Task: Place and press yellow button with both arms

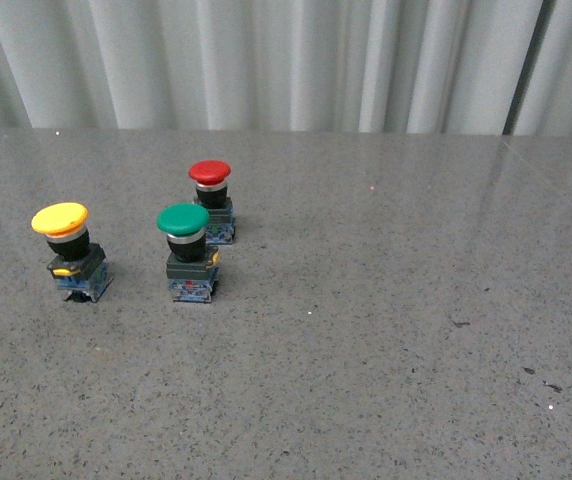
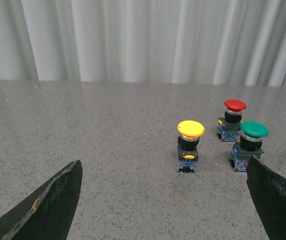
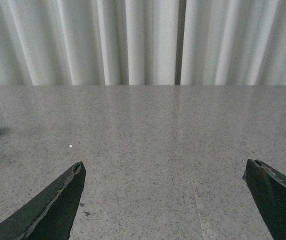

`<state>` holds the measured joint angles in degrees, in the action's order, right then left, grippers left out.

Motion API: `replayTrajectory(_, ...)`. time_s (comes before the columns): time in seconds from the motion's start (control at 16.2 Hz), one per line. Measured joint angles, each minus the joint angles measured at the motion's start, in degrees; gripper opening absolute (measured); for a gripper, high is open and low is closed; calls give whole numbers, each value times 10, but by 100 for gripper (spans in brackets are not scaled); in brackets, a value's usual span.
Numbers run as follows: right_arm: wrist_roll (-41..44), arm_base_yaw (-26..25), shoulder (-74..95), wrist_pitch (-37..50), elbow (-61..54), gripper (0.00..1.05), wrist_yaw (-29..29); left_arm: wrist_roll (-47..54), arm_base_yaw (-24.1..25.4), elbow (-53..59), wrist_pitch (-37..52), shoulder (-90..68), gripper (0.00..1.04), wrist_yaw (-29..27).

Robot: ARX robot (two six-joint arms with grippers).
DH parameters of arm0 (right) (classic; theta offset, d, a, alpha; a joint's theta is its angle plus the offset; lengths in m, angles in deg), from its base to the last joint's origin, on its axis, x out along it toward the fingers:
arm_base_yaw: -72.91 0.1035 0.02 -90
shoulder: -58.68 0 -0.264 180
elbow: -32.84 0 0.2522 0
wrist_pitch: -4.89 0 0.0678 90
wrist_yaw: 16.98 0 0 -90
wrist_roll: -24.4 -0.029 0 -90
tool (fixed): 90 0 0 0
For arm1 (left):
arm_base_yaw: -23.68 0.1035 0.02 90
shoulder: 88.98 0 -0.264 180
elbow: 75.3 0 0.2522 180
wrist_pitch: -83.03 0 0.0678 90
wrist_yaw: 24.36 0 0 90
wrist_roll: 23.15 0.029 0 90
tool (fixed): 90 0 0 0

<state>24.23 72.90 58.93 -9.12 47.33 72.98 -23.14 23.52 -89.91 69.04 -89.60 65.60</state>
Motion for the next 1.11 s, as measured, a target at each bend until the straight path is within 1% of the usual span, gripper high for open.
replayTrajectory(0.31,0,0,0,0,0,98,0,-2,-1,-1,-7,-1,98,-6)
replayTrajectory(0.37,0,0,0,0,0,98,0,-37,-52,-43,-114,-60,98,-108)
replayTrajectory(0.43,0,0,0,0,0,98,-1,-61,-94,-81,-135,-136,98,-178)
replayTrajectory(0.49,0,0,0,0,0,98,0,-65,-111,-110,-101,-186,98,-208)
replayTrajectory(0.56,0,0,0,0,0,98,0,-52,-92,-175,10,-283,98,-197)
replayTrajectory(0.62,0,0,0,0,0,98,0,-25,-68,-264,115,-453,98,-141)
replayTrajectory(0.68,0,0,0,0,0,98,0,-21,-66,-318,116,-545,98,-107)
replayTrajectory(0.74,0,0,0,0,0,98,0,-11,-69,-370,85,-635,98,-70)
replayTrajectory(0.8,0,0,0,0,0,98,0,3,-76,-414,71,-711,98,-50)
replayTrajectory(0.86,0,0,0,0,0,98,0,21,-85,-461,58,-782,98,-42)
replayTrajectory(0.99,0,0,0,0,0,98,0,34,-103,-505,36,-857,98,-35)
replayTrajectory(1.05,0,0,0,0,0,98,0,31,-111,-513,21,-883,98,-31)
replayTrajectory(1.11,0,0,0,0,0,98,0,24,-114,-513,23,-896,98,-37)
